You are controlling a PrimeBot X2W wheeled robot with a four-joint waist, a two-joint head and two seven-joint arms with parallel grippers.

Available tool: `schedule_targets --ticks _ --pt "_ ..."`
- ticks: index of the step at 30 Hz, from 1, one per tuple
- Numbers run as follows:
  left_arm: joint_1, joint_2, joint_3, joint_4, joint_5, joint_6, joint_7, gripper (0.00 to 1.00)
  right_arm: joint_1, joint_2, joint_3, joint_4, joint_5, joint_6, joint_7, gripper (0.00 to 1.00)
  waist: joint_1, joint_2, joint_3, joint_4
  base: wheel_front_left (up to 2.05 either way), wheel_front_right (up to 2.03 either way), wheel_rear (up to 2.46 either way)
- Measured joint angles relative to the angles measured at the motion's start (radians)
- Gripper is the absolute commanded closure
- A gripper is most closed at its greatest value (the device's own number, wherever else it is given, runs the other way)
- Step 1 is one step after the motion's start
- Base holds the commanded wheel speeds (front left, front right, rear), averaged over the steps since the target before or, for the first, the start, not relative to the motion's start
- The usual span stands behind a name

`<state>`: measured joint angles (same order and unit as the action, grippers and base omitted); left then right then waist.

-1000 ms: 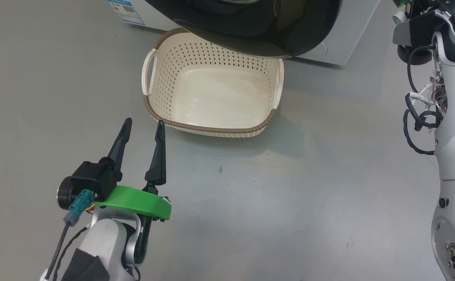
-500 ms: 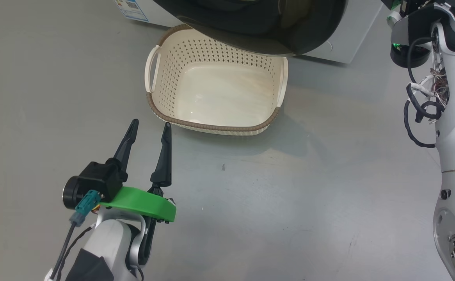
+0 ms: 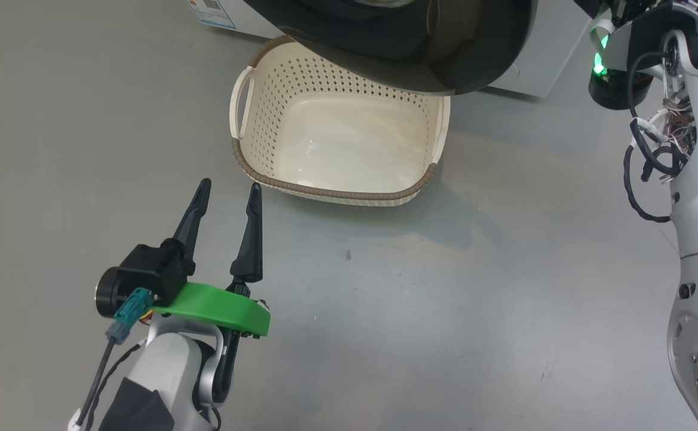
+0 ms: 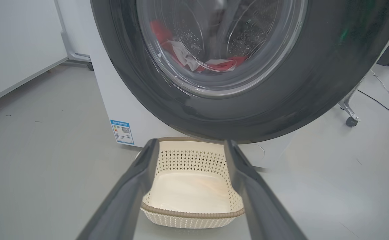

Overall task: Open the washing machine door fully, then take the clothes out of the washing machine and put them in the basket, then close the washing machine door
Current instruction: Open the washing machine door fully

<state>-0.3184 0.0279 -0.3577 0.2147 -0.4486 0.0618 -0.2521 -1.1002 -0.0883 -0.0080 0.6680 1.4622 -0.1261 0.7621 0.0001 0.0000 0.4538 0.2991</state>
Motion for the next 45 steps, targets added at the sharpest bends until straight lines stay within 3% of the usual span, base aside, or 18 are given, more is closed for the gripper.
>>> schedule_targets --ticks 24,45 --pt "-0.009 0.0 0.006 0.018 0.004 0.003 0.0 0.0 0.05 0.011 0.042 0.126 0.077 0.0 0.114 1.0 0.0 0.0 -0.07 -0.003 0.0 0.0 0.0" --pt "-0.004 0.0 0.007 0.02 0.02 0.003 0.0 0.0 0.124 0.01 0.229 0.093 0.318 -0.009 0.176 1.0 0.0 0.0 -0.114 -0.009 0.0 0.0 0.0"
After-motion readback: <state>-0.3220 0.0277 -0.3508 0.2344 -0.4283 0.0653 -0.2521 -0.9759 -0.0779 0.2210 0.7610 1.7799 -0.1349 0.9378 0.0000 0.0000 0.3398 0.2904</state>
